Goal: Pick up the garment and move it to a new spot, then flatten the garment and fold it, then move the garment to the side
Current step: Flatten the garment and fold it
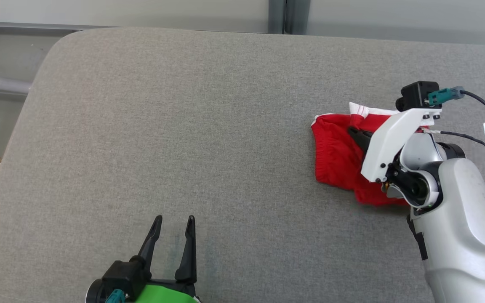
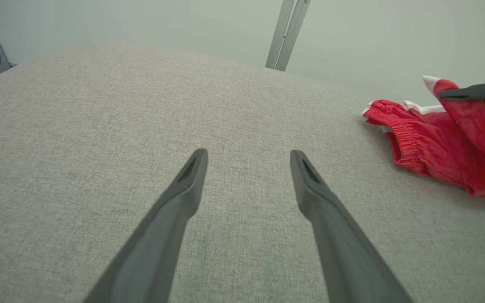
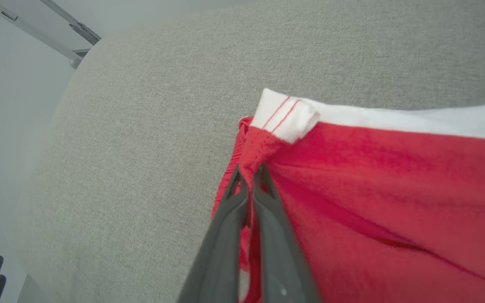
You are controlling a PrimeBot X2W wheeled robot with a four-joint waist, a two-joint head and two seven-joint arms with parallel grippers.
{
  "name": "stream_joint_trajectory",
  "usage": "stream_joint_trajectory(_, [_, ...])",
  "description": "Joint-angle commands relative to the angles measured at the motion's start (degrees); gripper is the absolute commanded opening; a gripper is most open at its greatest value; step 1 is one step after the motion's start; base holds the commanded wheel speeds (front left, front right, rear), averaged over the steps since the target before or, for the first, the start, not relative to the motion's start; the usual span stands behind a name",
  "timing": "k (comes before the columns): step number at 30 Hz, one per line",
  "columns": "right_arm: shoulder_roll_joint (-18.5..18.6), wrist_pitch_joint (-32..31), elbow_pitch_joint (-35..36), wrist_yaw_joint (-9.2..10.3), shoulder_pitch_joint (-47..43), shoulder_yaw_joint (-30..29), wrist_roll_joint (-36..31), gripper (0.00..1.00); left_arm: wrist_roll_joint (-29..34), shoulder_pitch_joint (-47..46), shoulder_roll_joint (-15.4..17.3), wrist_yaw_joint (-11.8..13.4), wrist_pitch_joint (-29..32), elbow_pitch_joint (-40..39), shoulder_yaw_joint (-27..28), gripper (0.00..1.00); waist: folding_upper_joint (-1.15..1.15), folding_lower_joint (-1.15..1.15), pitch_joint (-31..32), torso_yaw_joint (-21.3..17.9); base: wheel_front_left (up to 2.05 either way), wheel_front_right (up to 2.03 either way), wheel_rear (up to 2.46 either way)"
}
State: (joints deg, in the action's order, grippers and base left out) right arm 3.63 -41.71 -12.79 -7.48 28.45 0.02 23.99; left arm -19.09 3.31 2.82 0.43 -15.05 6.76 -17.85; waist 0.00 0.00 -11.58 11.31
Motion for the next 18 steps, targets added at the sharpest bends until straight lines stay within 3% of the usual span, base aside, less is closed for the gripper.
stream_joint_trajectory(1, [-0.18, 1.23, -1.1, -0.02, 1.02, 0.52, -0.75, 0.0, -0.01, -1.25, 0.17, -0.26, -0.14, 0.28, 0.22, 1.0, 0.0, 0.0, 0.04, 0.35, 0.0, 0.0, 0.0])
stream_joint_trajectory(13, [-0.68, 9.86, -12.89, -0.02, 5.95, 3.91, 2.19, 0.0, -1.58, -1.26, 0.17, 0.58, -0.14, 0.93, -2.1, 1.0, 0.0, 0.0, 0.8, 1.47, 0.0, 0.0, 0.0])
stream_joint_trajectory(14, [-0.68, 11.19, -14.01, -0.02, 6.45, 4.39, 2.51, 0.2, -1.75, -1.38, 0.17, 0.57, -0.14, 1.0, -2.32, 1.0, 0.0, 0.0, 0.88, 1.57, 0.0, 0.0, 0.0])
stream_joint_trajectory(15, [-0.69, 12.55, -14.78, -0.02, 6.82, 4.96, 2.82, 0.7, -1.83, -1.43, 0.17, 0.6, -0.14, 1.08, -2.51, 1.0, 0.0, 0.0, 0.97, 1.65, 0.0, 0.0, 0.0])
stream_joint_trajectory(16, [-0.67, 14.23, -15.67, -0.02, 7.11, 5.55, 3.54, 1.0, -1.89, -1.45, 0.17, 0.6, -0.14, 1.14, -2.64, 1.0, 0.0, 0.0, 1.06, 1.7, 0.0, 0.0, 0.0])
stream_joint_trajectory(18, [-0.69, 17.55, -16.38, -0.02, 7.3, 7.19, 5.2, 1.0, -1.83, -1.3, 0.17, 0.52, -0.14, 1.34, -2.5, 1.0, 0.0, 0.0, 1.45, 1.66, 0.0, 0.0, 0.0])
